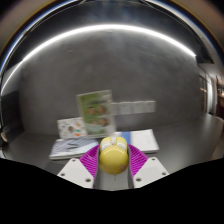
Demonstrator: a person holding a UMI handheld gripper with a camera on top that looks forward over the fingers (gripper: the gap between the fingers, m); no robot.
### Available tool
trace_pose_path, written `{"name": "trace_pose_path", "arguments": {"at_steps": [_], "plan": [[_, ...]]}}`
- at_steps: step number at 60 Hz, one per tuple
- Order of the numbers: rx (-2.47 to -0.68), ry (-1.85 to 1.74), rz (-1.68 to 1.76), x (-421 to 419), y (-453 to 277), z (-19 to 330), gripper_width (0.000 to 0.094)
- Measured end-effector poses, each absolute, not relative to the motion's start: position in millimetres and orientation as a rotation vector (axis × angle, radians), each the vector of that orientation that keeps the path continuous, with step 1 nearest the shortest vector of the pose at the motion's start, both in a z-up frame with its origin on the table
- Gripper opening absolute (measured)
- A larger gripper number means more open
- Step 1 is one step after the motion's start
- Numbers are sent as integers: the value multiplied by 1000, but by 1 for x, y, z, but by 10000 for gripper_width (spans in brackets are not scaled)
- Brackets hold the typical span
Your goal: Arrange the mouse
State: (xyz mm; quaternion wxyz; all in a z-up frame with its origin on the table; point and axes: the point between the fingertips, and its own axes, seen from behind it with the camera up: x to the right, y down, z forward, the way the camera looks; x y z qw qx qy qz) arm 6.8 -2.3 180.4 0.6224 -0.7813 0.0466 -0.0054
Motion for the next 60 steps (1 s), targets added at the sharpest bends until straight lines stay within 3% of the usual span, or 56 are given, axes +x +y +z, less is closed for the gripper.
{"name": "trace_pose_path", "arguments": {"at_steps": [4,11,18,27,32,33,35,36,39,46,49,51,60], "plan": [[-1827,42,33,-77,6,168,385],[-1981,-52,49,-174,1,88,385],[-2090,-33,16,-204,-3,20,387],[-2163,-4,-31,-205,-7,-9,389],[-2152,26,-29,-203,-2,-9,418],[-2151,33,-27,-203,-2,-9,471],[-2152,44,-24,-202,-1,-10,472],[-2155,43,-20,-202,0,-10,538],[-2171,28,-7,-202,-3,-11,534],[-2186,-32,8,-197,-23,2,901],[-2173,-60,19,-191,-39,17,830],[-2171,-59,29,-186,-50,27,878],[-2205,76,31,-132,-107,49,851]]}}
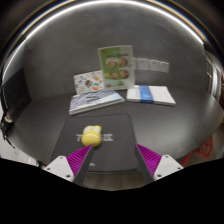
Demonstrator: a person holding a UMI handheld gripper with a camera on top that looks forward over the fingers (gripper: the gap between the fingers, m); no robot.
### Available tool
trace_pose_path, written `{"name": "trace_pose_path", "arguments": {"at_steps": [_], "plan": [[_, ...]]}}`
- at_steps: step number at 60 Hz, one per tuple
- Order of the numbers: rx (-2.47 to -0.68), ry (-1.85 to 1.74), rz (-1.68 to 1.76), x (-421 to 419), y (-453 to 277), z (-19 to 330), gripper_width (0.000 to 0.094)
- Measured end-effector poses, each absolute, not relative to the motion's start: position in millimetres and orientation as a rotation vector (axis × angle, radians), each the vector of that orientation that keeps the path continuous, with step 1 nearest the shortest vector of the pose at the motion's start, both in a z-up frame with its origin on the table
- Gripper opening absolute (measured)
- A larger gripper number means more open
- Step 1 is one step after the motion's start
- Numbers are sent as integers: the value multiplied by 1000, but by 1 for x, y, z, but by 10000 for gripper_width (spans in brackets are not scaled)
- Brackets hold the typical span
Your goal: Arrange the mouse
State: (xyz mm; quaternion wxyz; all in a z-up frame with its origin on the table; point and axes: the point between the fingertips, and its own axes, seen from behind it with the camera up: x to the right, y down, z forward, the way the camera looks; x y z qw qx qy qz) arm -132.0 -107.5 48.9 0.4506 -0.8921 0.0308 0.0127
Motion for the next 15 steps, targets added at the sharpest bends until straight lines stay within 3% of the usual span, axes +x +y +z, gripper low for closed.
{"name": "trace_pose_path", "arguments": {"at_steps": [15], "plan": [[-2217,217,-137,0,-162,41,839]]}}
